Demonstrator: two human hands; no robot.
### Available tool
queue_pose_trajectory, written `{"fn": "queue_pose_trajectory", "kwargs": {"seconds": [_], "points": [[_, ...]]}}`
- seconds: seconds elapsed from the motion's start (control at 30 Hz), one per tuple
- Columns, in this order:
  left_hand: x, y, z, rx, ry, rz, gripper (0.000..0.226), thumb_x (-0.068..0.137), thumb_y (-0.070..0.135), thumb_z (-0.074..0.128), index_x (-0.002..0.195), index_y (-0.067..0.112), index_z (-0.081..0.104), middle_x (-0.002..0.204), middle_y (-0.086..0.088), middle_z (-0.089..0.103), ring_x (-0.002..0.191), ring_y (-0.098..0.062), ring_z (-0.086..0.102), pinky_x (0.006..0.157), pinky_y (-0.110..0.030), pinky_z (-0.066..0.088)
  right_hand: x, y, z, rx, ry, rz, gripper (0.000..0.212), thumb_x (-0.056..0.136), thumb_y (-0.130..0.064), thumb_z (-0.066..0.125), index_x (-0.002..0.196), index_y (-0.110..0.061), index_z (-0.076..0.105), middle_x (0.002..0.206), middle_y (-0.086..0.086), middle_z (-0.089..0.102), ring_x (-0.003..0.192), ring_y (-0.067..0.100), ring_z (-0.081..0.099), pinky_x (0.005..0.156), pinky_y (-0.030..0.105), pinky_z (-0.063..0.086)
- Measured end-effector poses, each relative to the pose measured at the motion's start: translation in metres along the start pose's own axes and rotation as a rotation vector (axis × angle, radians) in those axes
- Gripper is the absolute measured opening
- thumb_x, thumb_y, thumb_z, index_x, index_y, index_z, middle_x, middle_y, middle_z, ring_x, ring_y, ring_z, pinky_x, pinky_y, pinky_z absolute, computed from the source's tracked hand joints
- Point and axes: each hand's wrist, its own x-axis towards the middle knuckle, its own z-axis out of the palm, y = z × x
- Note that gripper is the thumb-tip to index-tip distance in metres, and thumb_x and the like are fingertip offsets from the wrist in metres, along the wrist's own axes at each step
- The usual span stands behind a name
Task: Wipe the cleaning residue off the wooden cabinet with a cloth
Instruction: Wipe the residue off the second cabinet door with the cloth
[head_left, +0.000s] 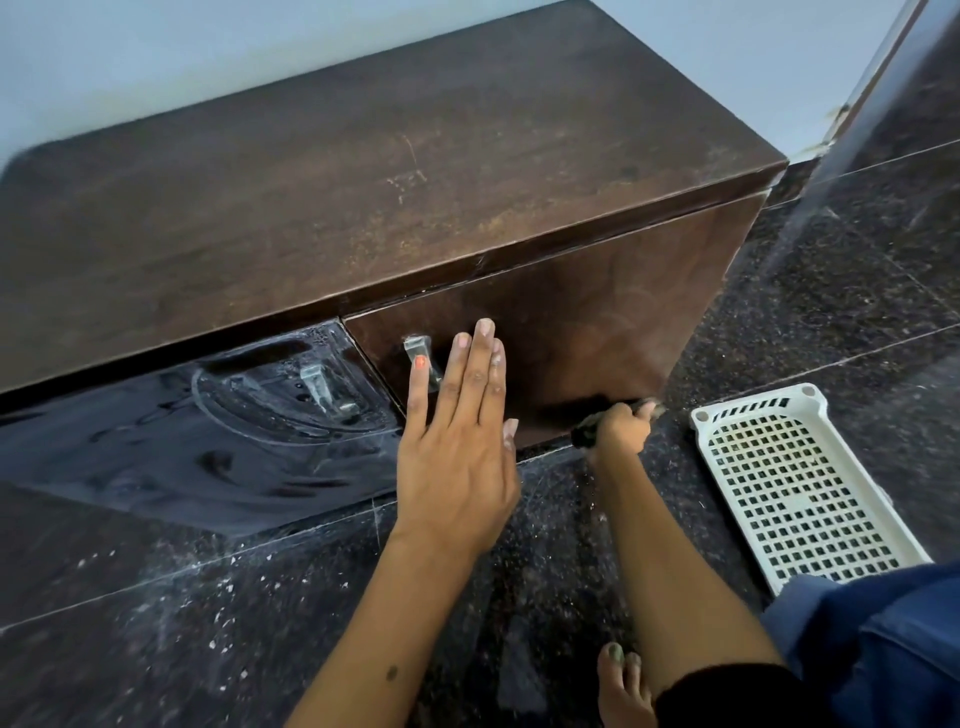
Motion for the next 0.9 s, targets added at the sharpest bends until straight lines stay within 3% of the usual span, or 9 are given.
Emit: {"fn": "queue_pose_trajectory", "kwargs": {"seconds": [0.07,0.13,0.27,0.33,0.5,0.63,0.7,0.83,0.9], "points": [[0.000,-0.002,-0.001,0.001,0.002,0.006,0.060,0.095,0.030,0.015,0.149,0.007,0.001,0.157,-0.005,-0.010,0.145,-0.020,-0.009,0.115,-0.042,-0.015,0.009,-0.001,-0.008,0.057,-0.102,0.175,0.042,0.095,-0.008,0.034,0.135,-0.012,0.047,0.133,0.012,0.054,0.108,0.028,0.055,0.090,0.034,0.045],[0.001,-0.003,-0.001,0.007,0.004,0.015,0.060,0.096,0.029,0.017,0.149,0.007,0.002,0.157,-0.005,-0.008,0.145,-0.020,-0.007,0.115,-0.042,-0.014,0.007,-0.003,-0.008,0.106,-0.062,0.154,0.040,0.094,-0.009,0.035,0.131,-0.011,0.051,0.131,0.013,0.056,0.109,0.028,0.056,0.094,0.034,0.045],[0.000,-0.001,0.000,0.001,0.011,0.003,0.060,0.096,0.030,0.017,0.149,0.007,0.002,0.157,-0.005,-0.008,0.145,-0.021,-0.006,0.115,-0.042,-0.015,-0.015,-0.013,0.009,0.120,0.135,-0.267,0.058,0.088,-0.003,0.037,0.145,-0.016,0.038,0.149,0.009,0.038,0.134,0.028,0.040,0.113,0.035,0.027],[-0.001,-0.002,0.000,0.001,0.000,0.000,0.060,0.095,0.030,0.018,0.149,0.007,0.003,0.157,-0.006,-0.007,0.145,-0.021,-0.006,0.115,-0.042,-0.014,-0.024,-0.011,0.014,0.061,0.168,-0.345,0.061,0.088,-0.002,0.037,0.148,-0.014,0.030,0.154,0.008,0.029,0.139,0.027,0.033,0.114,0.030,0.021],[-0.001,-0.002,-0.004,0.004,-0.024,0.004,0.060,0.095,0.032,0.014,0.149,0.008,0.001,0.157,-0.004,-0.010,0.145,-0.019,-0.008,0.115,-0.043,-0.014,0.006,0.001,0.000,0.052,-0.055,0.116,0.052,0.093,-0.009,0.034,0.145,-0.015,0.035,0.139,0.014,0.048,0.118,0.033,0.052,0.096,0.037,0.043],[0.001,-0.003,-0.005,0.018,-0.047,0.000,0.061,0.094,0.033,0.006,0.148,0.009,-0.008,0.155,-0.003,-0.019,0.144,-0.019,-0.016,0.113,-0.043,-0.020,-0.007,0.003,0.000,0.022,-0.267,0.268,0.035,0.095,-0.011,0.035,0.125,-0.001,0.050,0.116,0.016,0.061,0.091,0.031,0.062,0.075,0.038,0.053],[-0.001,-0.003,-0.005,0.022,-0.060,-0.015,0.062,0.092,0.034,0.002,0.147,0.010,-0.013,0.153,-0.002,-0.025,0.142,-0.018,-0.021,0.112,-0.043,-0.023,-0.015,0.012,0.002,0.019,-0.411,0.337,0.035,0.097,-0.019,0.039,0.124,0.000,0.051,0.117,0.019,0.061,0.097,0.034,0.063,0.083,0.044,0.053],[0.000,-0.001,-0.007,0.013,-0.071,-0.003,0.062,0.092,0.035,-0.001,0.147,0.011,-0.016,0.153,-0.001,-0.027,0.142,-0.017,-0.022,0.110,-0.042,-0.027,0.001,-0.011,-0.016,0.017,-0.231,0.208,0.030,0.094,-0.014,0.038,0.103,0.007,0.056,0.101,0.028,0.061,0.087,0.039,0.063,0.078,0.049,0.053],[-0.001,-0.003,-0.007,0.025,-0.070,0.004,0.062,0.092,0.035,-0.001,0.147,0.011,-0.017,0.153,-0.001,-0.028,0.141,-0.017,-0.023,0.109,-0.042,-0.028,0.022,-0.028,-0.023,0.030,-0.079,0.064,0.039,0.095,-0.014,0.035,0.121,0.005,0.055,0.118,0.028,0.059,0.104,0.040,0.060,0.085,0.043,0.050]]}}
